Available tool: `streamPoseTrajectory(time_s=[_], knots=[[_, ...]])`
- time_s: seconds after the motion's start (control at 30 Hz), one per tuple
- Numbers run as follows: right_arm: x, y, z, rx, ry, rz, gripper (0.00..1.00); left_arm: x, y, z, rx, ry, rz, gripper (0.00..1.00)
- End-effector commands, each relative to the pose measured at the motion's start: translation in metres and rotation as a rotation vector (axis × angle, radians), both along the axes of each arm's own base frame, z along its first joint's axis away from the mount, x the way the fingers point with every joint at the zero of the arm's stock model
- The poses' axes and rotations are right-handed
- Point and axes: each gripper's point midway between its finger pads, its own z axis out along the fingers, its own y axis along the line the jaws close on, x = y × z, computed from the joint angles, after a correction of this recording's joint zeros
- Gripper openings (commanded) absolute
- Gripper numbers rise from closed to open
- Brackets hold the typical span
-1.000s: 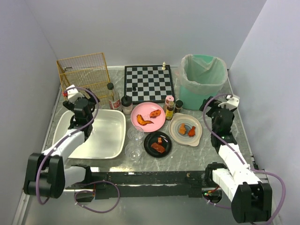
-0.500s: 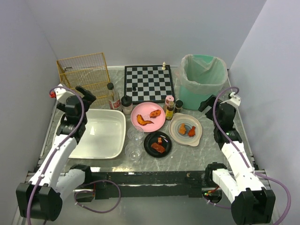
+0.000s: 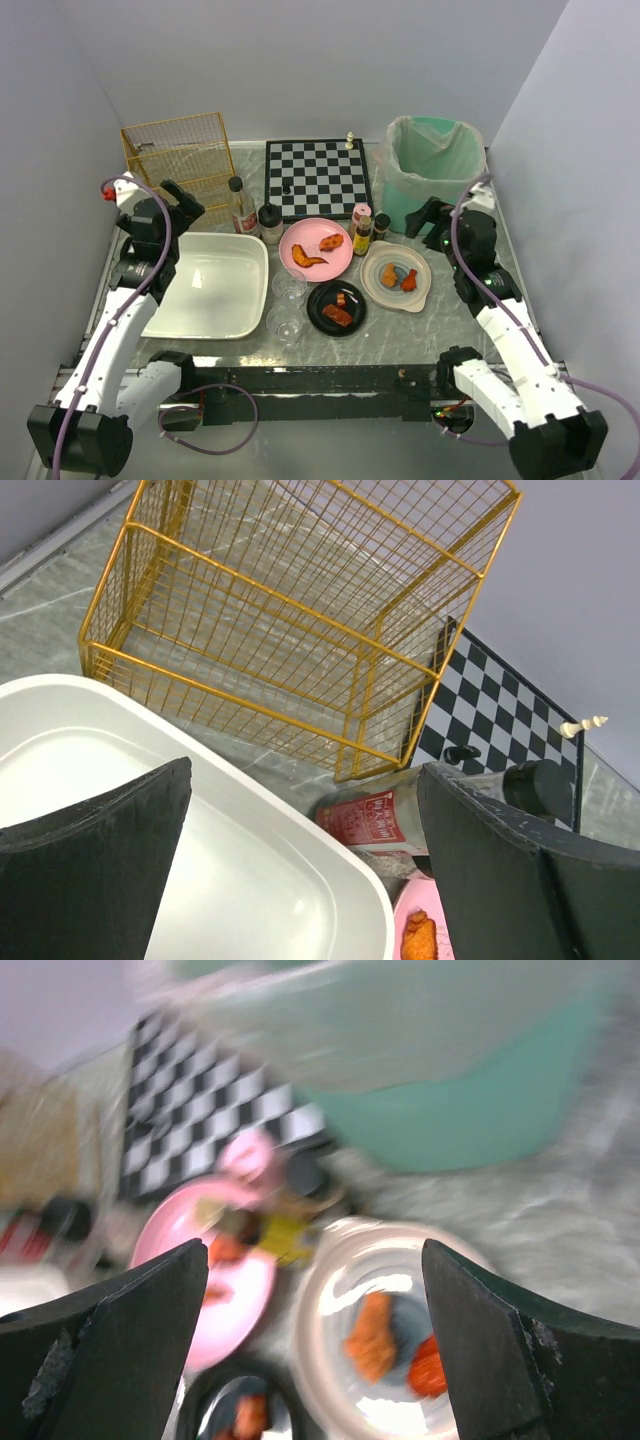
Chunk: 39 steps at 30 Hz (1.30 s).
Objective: Clear the kitchen counter
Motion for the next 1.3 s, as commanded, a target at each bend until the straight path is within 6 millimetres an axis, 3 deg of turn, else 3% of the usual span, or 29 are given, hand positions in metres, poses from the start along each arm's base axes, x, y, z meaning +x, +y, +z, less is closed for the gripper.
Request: streamPoseTrajectory(time_s=[0.0,0.17,0.3,0.47,0.7,0.97,1.07,1.27], knots=[[-0.009,0.039,0.032,-0.076,-0.028,0.117,0.94,-0.003,-0.001,0.020,-0.006,-0.031,-0.012,0.99],[-0.022,0.090,0.040,-0.069,-0.024,0.277,0.94,-0.014,0.013,0.021,-0.048,-0.054,0.089,0.99],[-0.031,0.130,0.036,-0.094,0.013,0.424,0.93,-0.020,0.008,0.030,-0.025,-0.106,0.032,0.99],[-0.037,0.180,0.018,-0.102,0.079,0.562,0.93,-0.015,-0.003,0.021,-0.017,-0.074,-0.036,0.99],[-0.049,0.244,-0.022,-0.116,0.228,0.737,0.91,-0.005,-0.035,-0.004,-0.088,-0.023,-0.188,0.97],[-0.066,0.279,-0.050,-0.078,0.341,0.850,0.87,-0.005,-0.036,-0.004,-0.069,-0.023,-0.207,0.97],[-0.069,0.284,-0.063,-0.105,0.387,0.848,0.86,-0.003,-0.037,0.000,-0.060,-0.024,-0.213,0.97],[-0.060,0.284,-0.071,-0.151,0.400,0.806,0.86,0.000,-0.038,0.002,-0.053,-0.021,-0.220,0.97]])
